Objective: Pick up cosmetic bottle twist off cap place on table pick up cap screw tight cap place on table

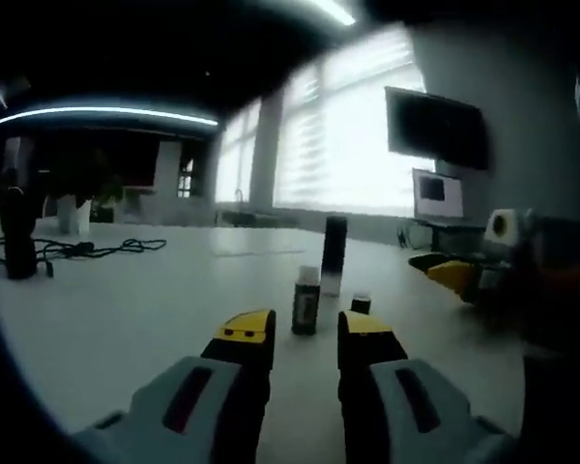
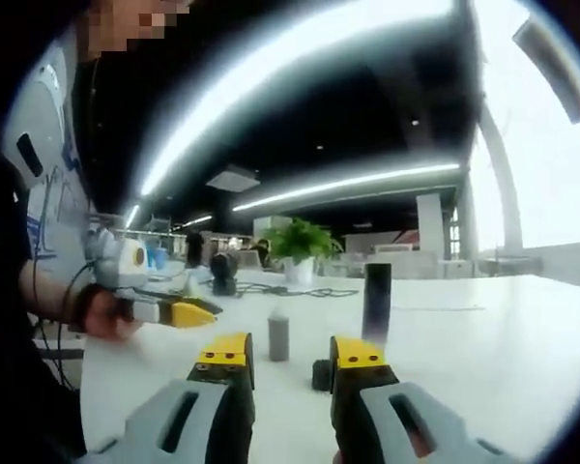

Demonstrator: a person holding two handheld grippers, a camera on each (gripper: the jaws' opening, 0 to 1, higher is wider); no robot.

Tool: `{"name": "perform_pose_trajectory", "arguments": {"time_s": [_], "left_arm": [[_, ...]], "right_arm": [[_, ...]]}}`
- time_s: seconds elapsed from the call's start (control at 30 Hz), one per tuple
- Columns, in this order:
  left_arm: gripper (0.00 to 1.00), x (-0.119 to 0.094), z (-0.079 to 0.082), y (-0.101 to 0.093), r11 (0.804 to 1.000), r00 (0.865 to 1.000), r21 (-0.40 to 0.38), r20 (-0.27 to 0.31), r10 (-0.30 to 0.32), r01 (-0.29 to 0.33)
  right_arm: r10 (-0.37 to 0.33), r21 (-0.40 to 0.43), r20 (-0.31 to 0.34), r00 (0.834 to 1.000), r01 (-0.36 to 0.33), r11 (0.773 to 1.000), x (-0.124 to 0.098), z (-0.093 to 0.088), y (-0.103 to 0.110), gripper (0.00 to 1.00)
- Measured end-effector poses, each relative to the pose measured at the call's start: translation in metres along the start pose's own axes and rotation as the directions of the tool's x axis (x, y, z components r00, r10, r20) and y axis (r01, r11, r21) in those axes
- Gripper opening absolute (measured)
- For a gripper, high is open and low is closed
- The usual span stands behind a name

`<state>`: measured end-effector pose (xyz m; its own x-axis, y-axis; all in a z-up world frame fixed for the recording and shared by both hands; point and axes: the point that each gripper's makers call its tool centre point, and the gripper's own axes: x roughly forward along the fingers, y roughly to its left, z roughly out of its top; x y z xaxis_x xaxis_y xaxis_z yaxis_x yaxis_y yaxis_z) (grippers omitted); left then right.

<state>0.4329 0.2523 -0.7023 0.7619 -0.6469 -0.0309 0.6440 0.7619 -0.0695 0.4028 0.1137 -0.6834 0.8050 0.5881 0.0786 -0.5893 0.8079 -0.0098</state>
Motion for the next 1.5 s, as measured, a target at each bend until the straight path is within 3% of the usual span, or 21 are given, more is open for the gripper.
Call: {"name": "perform_pose_trajectory", "arguments": {"time_s": [0.2, 0.33, 0.6, 0.93, 1.23, 1.5], "left_arm": [[0.16, 0.02, -0.004, -0.001, 0.999, 0.999, -0.034, -0.026, 0.04, -0.041], [0.16, 0.037, -0.011, 0.004, 0.997, 0.995, 0.001, -0.057, 0.076, -0.076], [0.18, 0.054, -0.01, 0.009, 0.996, 0.996, -0.055, -0.052, 0.07, -0.073], [0.17, 0.077, -0.01, 0.006, 0.997, 0.996, 0.047, -0.056, 0.067, -0.065], [0.16, 0.087, -0.018, 0.005, 0.997, 0.993, 0.063, -0.104, 0.055, -0.049], [0.09, 0.086, -0.018, 0.007, 0.996, 0.992, 0.069, -0.107, 0.069, -0.062]], "right_arm": [[0.002, 0.005, 0.007, 1.0, -0.002, 1.0, -0.001, 0.001, 0.0, 0.24], [-0.009, 0.008, 0.011, 1.0, 0.009, 1.0, -0.001, 0.002, -0.003, 0.24], [-0.005, 0.01, 0.009, 1.0, 0.004, 1.0, 0.0, 0.001, -0.002, 0.24], [-0.005, 0.008, 0.009, 1.0, 0.005, 1.0, 0.0, 0.002, -0.002, 0.23], [-0.011, 0.008, 0.012, 1.0, 0.011, 1.0, -0.001, 0.0, -0.008, 0.23], [-0.014, -0.001, 0.009, 1.0, 0.014, 1.0, -0.001, 0.0, -0.006, 0.22]]}}
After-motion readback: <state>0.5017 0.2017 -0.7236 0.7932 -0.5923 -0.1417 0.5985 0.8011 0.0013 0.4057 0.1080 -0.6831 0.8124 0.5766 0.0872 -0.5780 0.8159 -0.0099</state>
